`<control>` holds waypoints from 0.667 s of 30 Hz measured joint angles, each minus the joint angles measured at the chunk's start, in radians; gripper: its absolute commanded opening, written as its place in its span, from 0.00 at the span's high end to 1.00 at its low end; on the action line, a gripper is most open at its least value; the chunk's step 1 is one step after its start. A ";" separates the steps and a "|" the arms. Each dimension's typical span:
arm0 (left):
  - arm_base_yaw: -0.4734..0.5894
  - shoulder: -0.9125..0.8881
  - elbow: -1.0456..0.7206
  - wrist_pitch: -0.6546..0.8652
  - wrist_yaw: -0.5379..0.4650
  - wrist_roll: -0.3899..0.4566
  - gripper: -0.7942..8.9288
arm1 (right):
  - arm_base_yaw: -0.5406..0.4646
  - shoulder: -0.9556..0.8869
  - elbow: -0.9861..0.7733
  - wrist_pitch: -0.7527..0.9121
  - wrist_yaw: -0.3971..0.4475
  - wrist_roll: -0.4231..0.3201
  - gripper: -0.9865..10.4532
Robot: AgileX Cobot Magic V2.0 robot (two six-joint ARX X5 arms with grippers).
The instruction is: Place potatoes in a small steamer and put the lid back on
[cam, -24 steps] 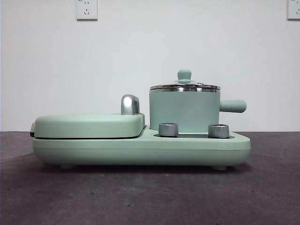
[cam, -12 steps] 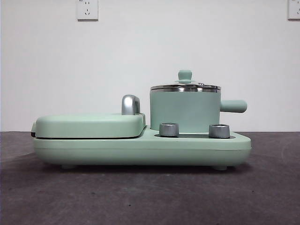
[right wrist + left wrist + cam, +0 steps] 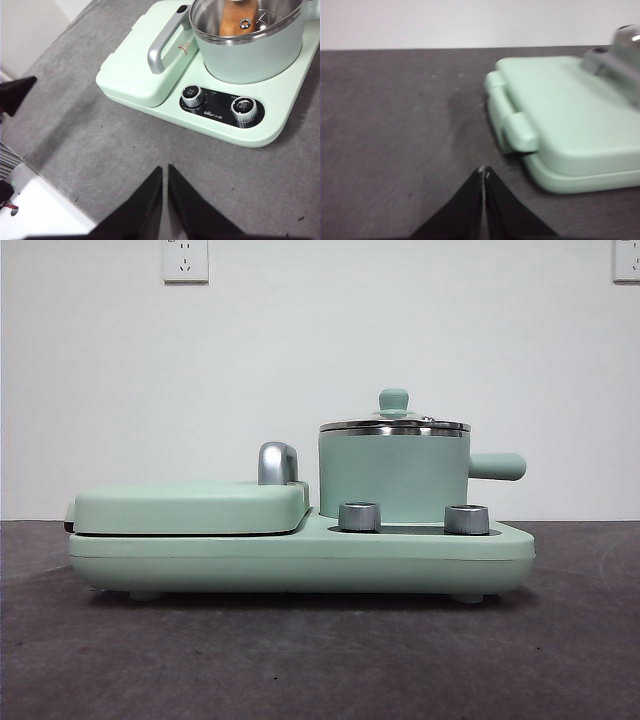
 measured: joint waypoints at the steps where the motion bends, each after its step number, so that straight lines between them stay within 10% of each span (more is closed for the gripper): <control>1: 0.012 -0.016 -0.020 0.003 0.000 0.000 0.91 | 0.000 0.000 0.000 0.000 0.000 0.000 0.90; 20: 0.082 -0.029 -0.115 0.134 -0.013 -0.018 0.91 | 0.000 0.000 0.000 0.007 0.000 0.000 0.90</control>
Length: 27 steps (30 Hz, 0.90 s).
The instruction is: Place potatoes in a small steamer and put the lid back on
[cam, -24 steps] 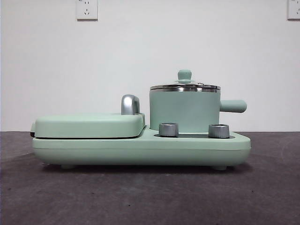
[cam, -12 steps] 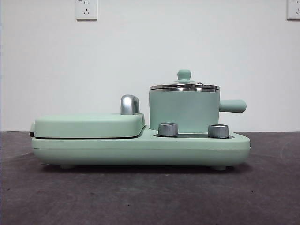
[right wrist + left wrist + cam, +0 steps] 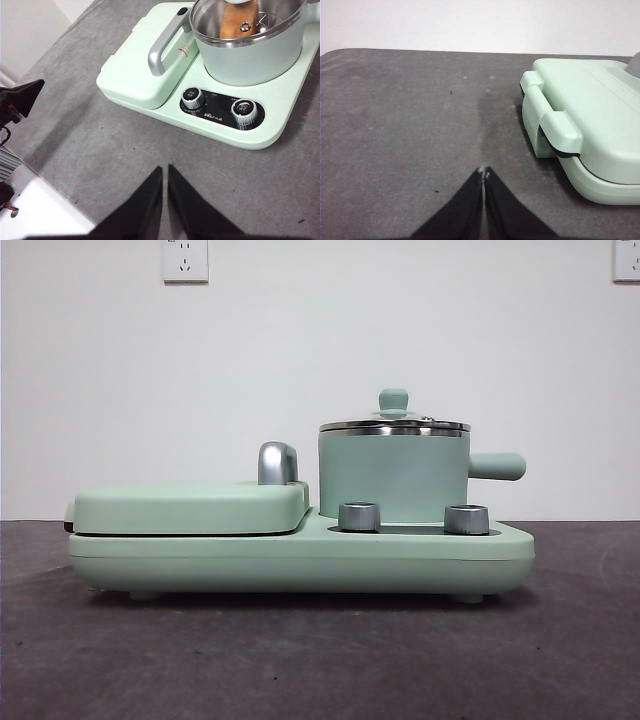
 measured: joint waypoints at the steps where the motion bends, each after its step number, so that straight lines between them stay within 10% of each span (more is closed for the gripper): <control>1: 0.000 0.000 0.000 0.000 0.000 0.000 0.91 | 0.000 0.000 0.000 0.000 0.000 0.000 0.90; 19: 0.000 0.000 0.000 0.000 -0.001 0.000 0.91 | -0.143 -0.119 -0.114 0.113 0.030 -0.048 0.90; 27: 0.000 0.000 0.000 0.000 -0.002 0.000 0.91 | -0.309 -0.351 -0.513 0.484 0.320 -0.142 0.90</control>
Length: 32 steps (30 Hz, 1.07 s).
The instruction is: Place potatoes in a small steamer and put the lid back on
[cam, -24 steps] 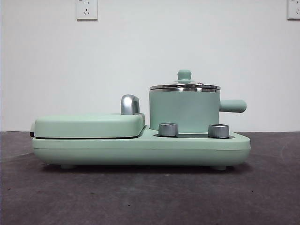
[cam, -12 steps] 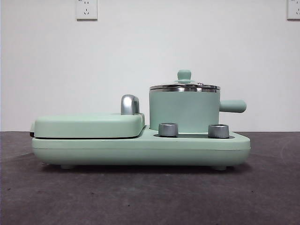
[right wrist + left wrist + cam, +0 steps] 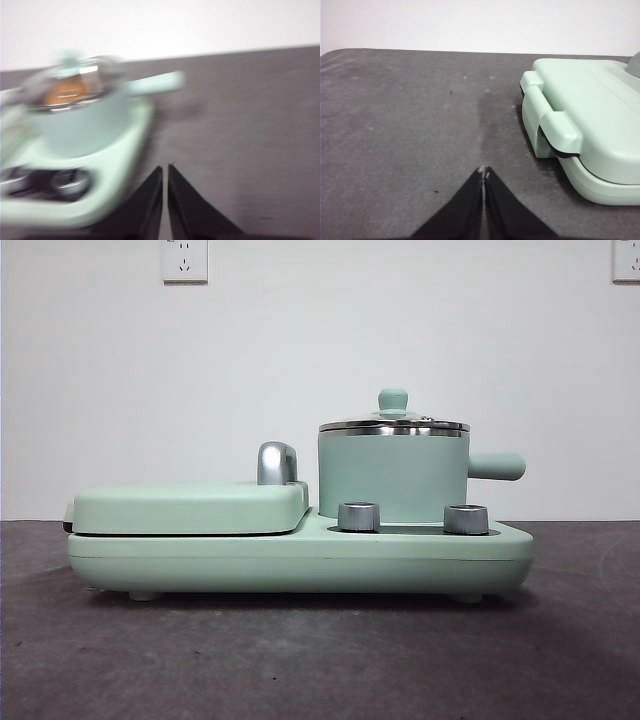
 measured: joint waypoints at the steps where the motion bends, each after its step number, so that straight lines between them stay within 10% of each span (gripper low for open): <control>1: 0.000 0.000 0.000 0.000 0.000 0.000 0.91 | -0.016 -0.024 -0.045 0.030 0.036 -0.013 0.90; 8: 0.000 0.000 0.000 0.000 0.000 0.000 0.91 | -0.097 -0.131 -0.246 0.078 0.109 -0.074 0.90; 32: 0.000 0.000 0.000 0.000 -0.002 0.000 0.91 | -0.120 -0.169 -0.283 0.144 -0.015 -0.207 0.90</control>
